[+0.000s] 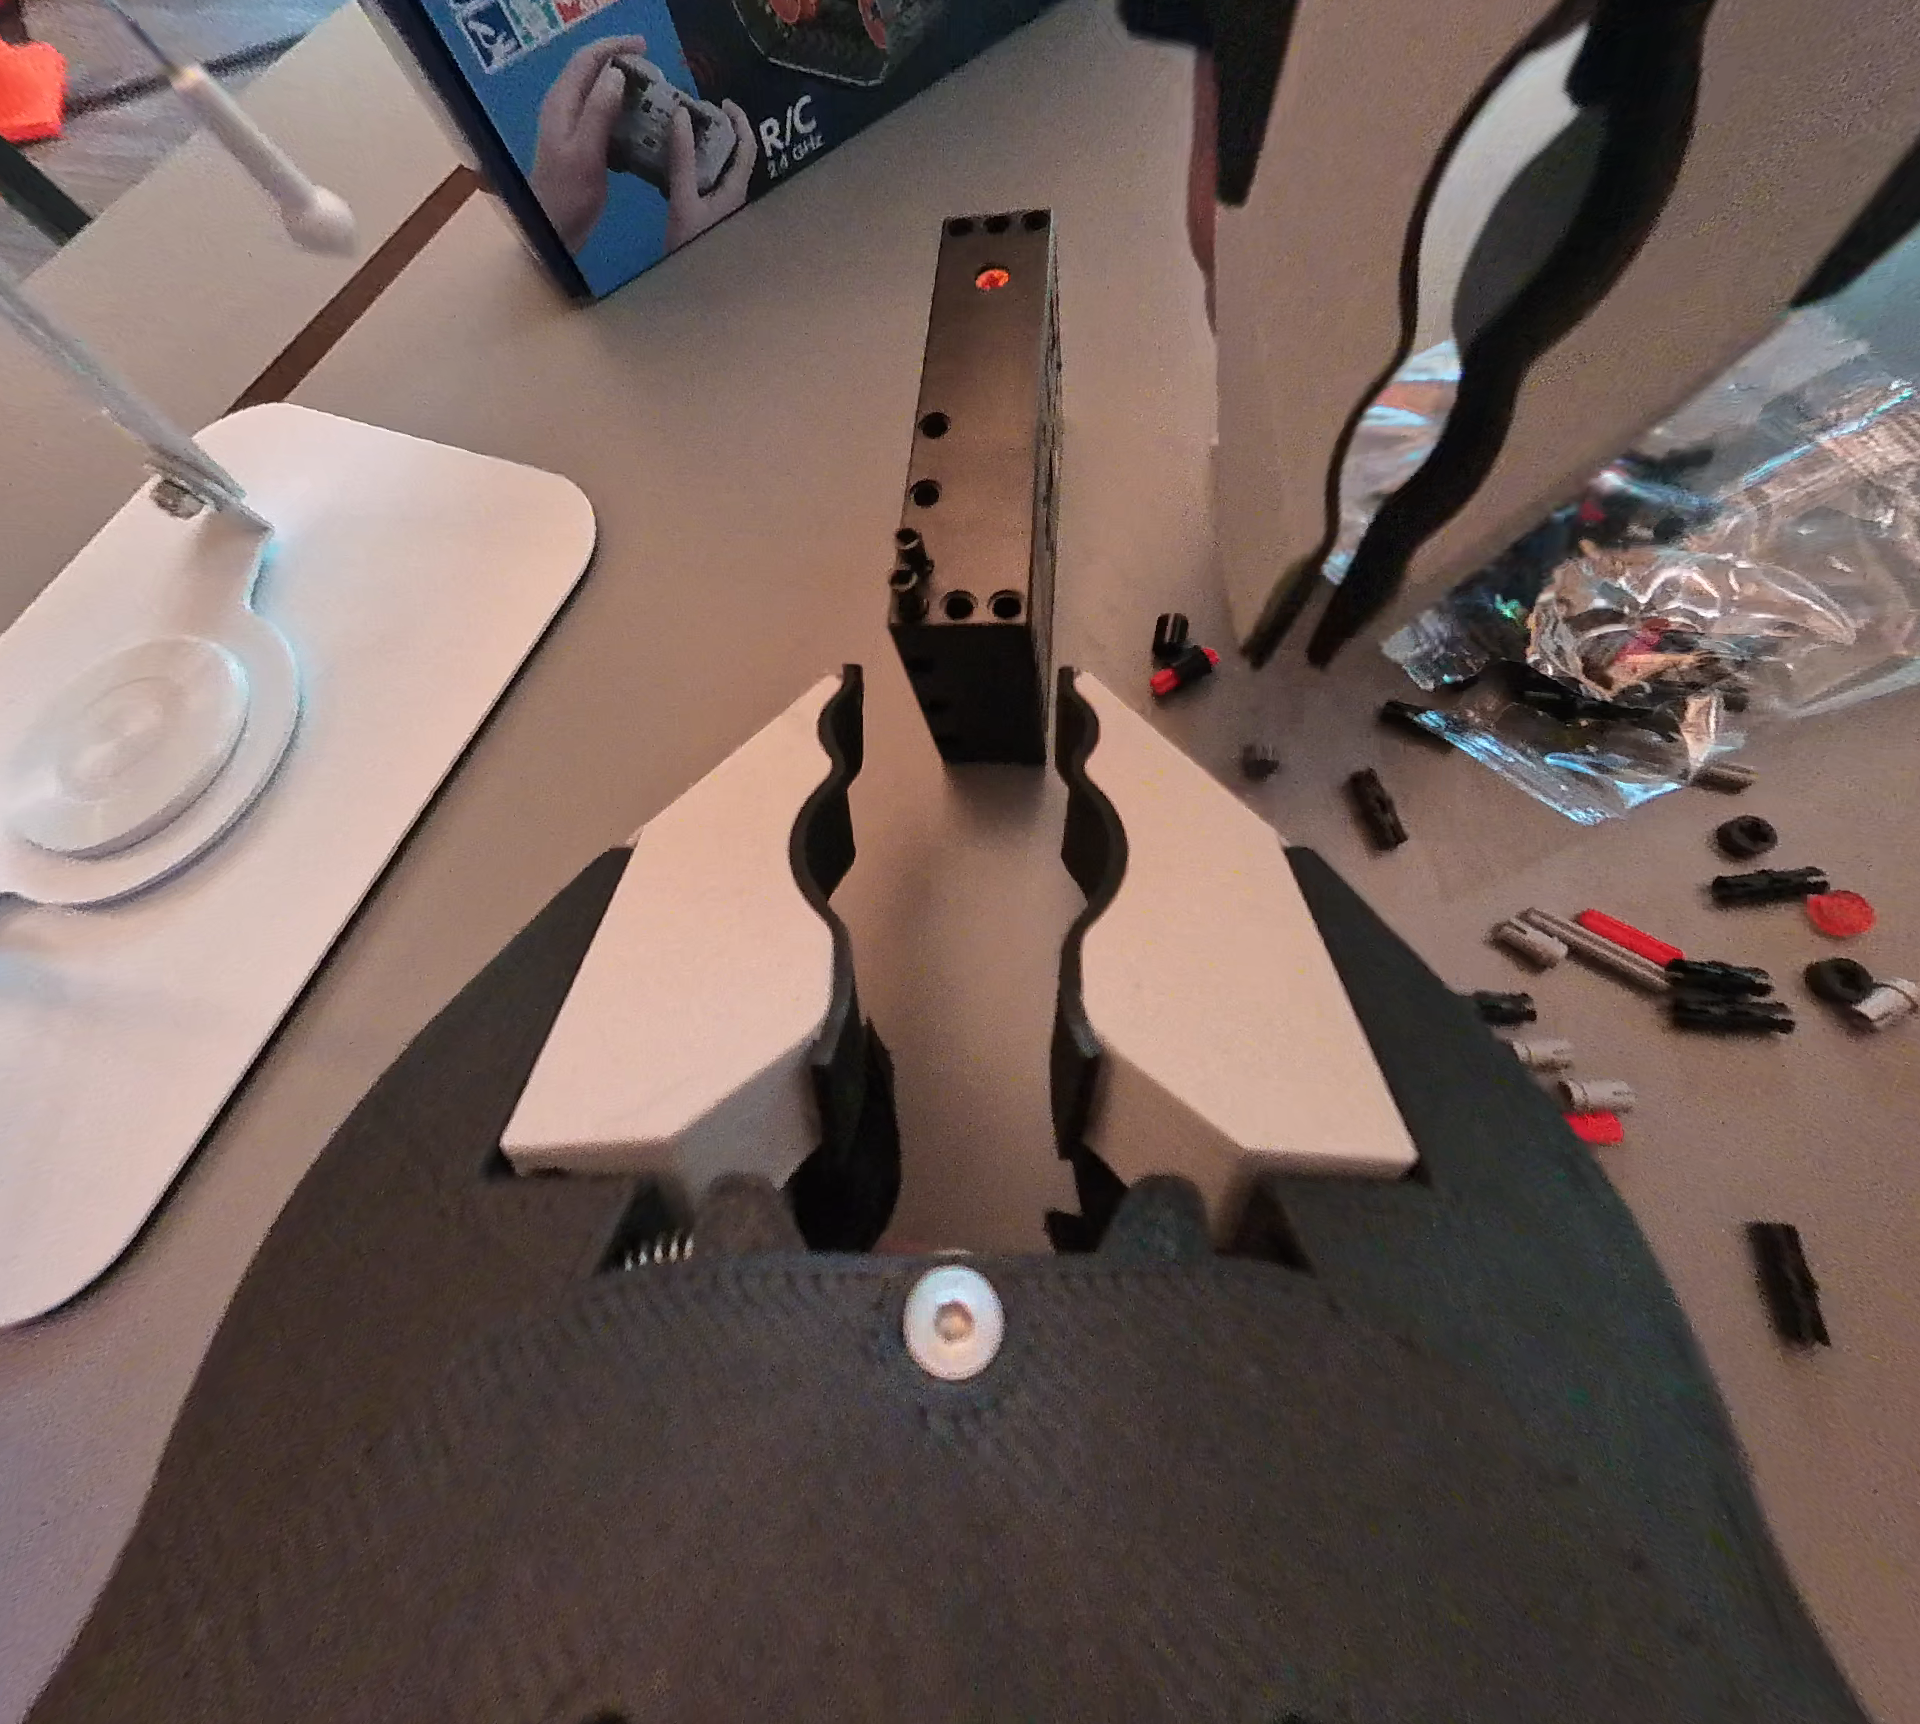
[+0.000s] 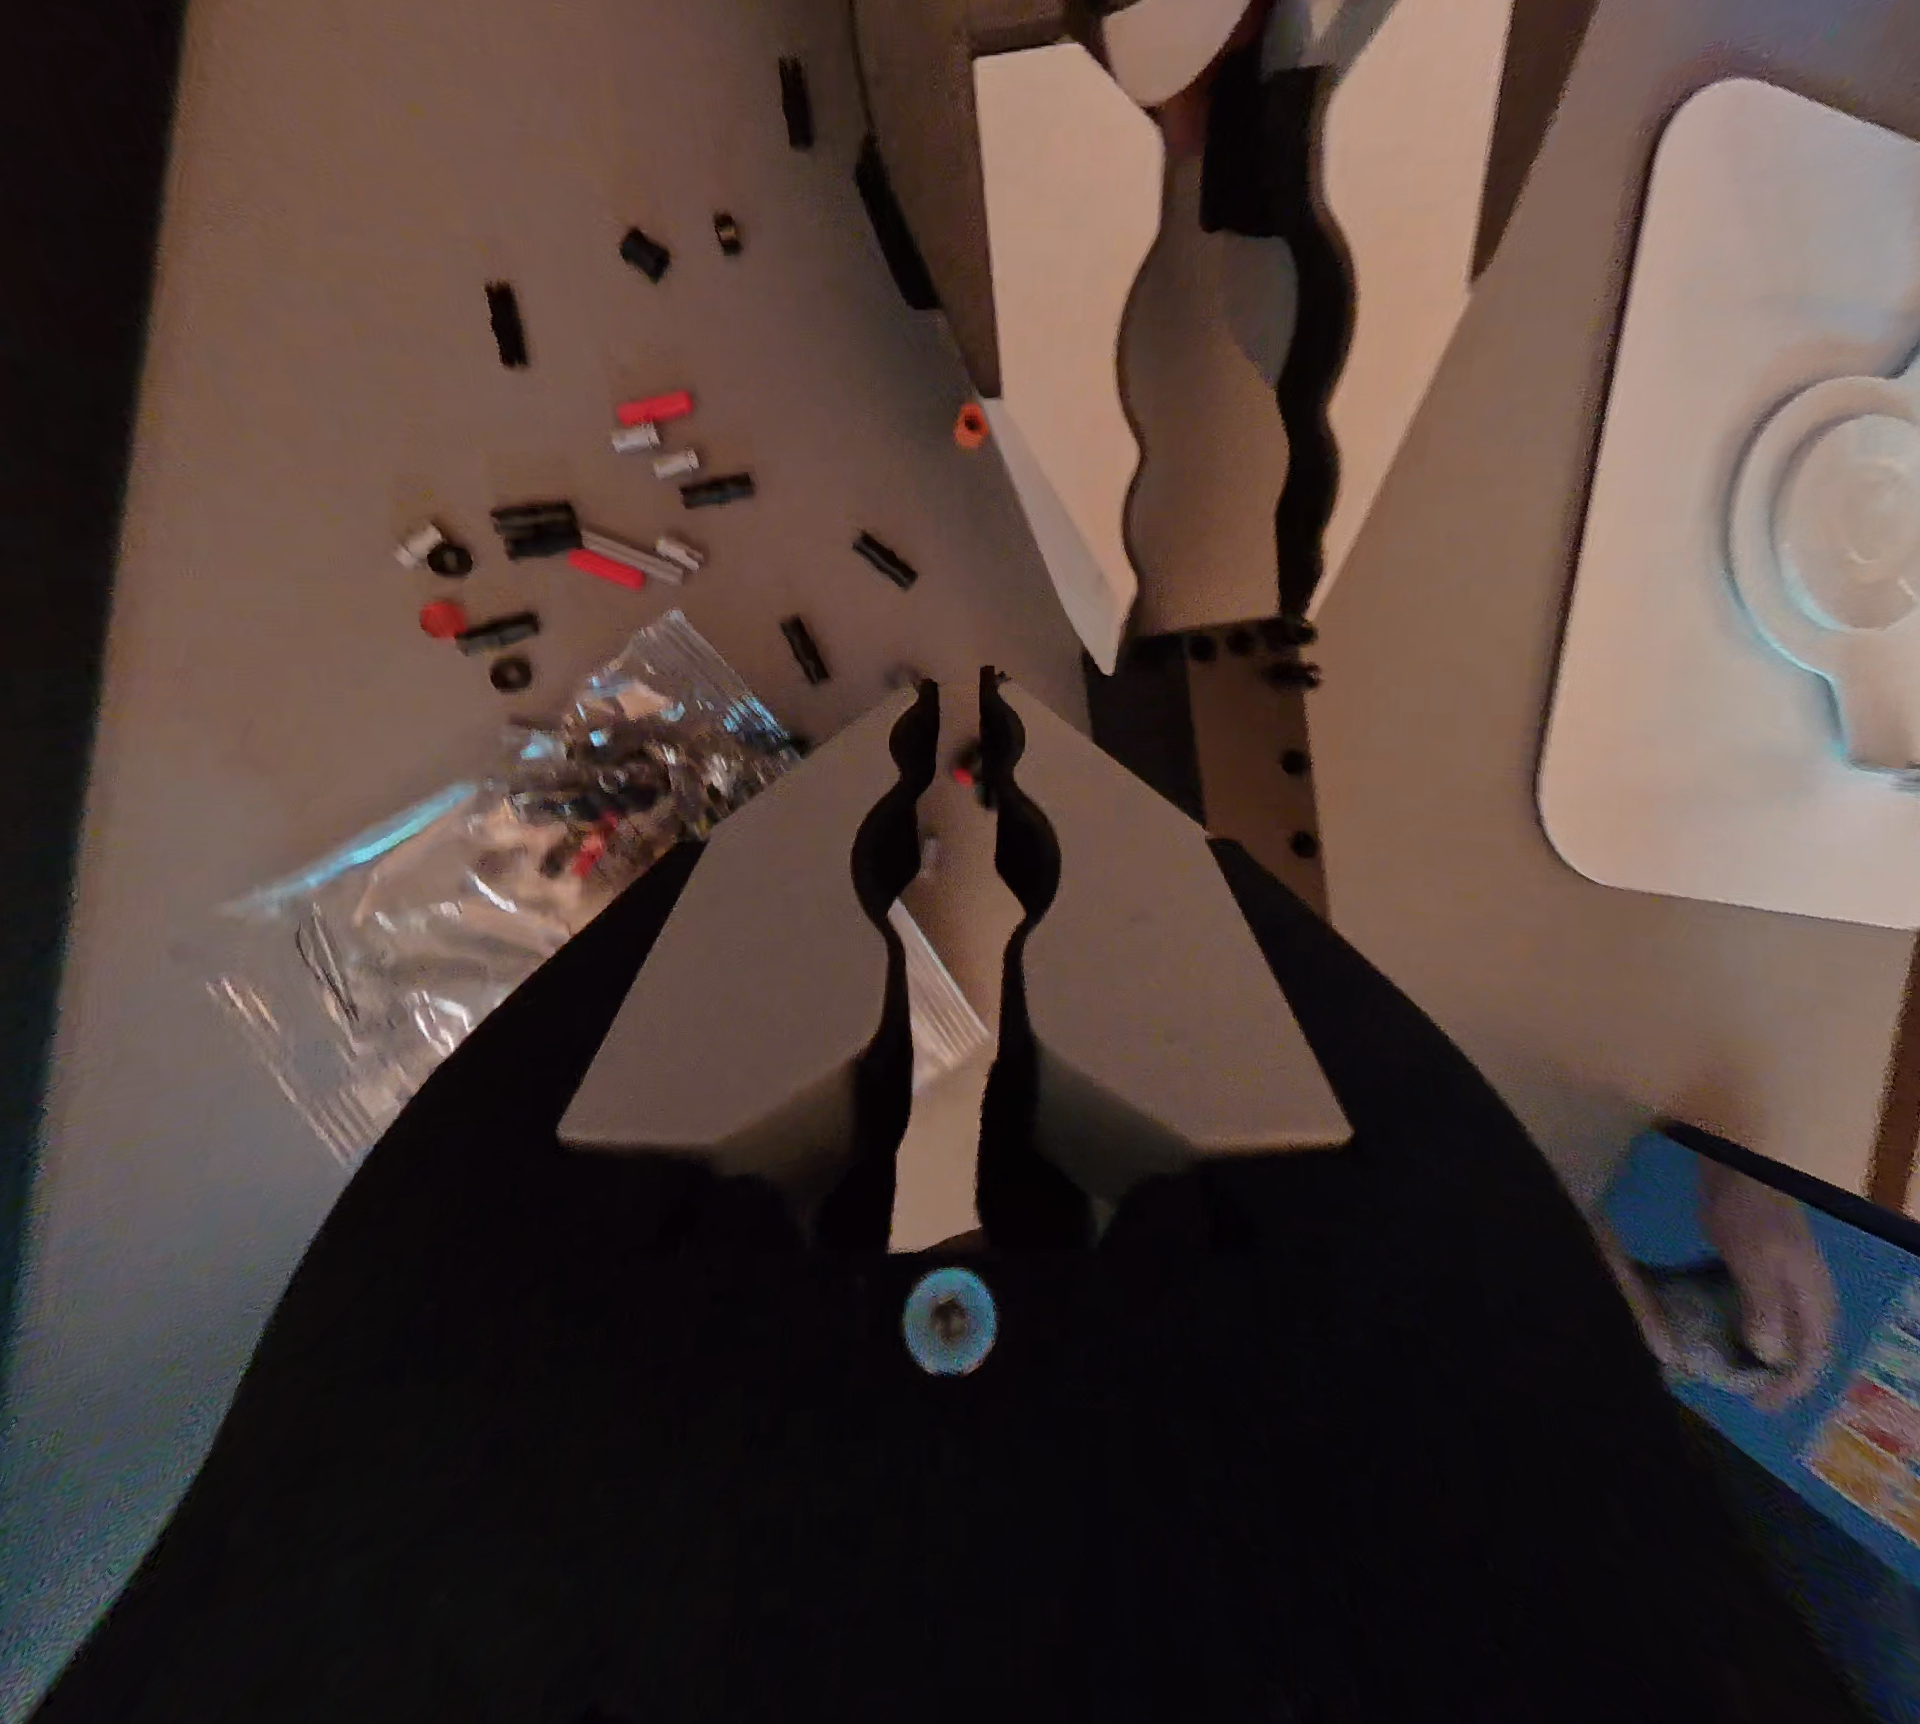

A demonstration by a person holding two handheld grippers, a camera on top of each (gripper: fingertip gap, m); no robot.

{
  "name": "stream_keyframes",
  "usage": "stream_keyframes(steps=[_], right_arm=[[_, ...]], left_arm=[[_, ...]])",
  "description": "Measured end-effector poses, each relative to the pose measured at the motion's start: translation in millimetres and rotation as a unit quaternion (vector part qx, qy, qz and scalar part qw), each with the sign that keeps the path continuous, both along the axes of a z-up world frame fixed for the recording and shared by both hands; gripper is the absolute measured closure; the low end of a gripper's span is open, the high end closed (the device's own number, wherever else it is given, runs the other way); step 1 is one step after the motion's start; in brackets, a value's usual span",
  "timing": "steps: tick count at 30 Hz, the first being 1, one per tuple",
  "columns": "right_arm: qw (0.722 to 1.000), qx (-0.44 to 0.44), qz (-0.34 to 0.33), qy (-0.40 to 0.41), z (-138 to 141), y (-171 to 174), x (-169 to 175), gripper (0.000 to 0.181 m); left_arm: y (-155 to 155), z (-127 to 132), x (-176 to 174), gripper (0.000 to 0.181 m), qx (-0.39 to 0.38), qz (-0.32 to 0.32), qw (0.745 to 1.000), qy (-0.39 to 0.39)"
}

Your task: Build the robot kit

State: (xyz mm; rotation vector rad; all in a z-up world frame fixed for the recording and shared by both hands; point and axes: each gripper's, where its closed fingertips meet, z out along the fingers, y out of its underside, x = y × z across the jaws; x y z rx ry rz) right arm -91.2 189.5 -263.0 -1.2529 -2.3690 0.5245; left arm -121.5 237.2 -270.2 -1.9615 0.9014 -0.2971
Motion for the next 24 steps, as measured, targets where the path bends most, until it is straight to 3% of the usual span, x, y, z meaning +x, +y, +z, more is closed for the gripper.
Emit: stream_keyframes(steps=[11,15,19,24], right_arm=[[0.999,-0.011,0.035,-0.012,-39.3,-16.7,-19.2,0.166],[0.998,-0.041,0.038,-0.027,-41.3,-20.9,-18.4,0.179],[0.998,-0.056,0.024,-0.024,-40.9,-21.2,-16.6,0.179],[0.995,-0.101,-0.023,0.013,-27.1,-17.4,-16.2,0.18]], left_arm=[[-9.7,1.7,-25.5,0.15,-0.017,0.008,0.999,0.027],[-11.1,-0.8,-23.7,0.15,-0.02,0.0,0.999,0.032],[-15.4,2.4,-22.9,0.151,-0.014,-0.011,0.999,0.034],[-40.3,16.9,-6.7,0.153,0.026,-0.084,0.994,0.061]])
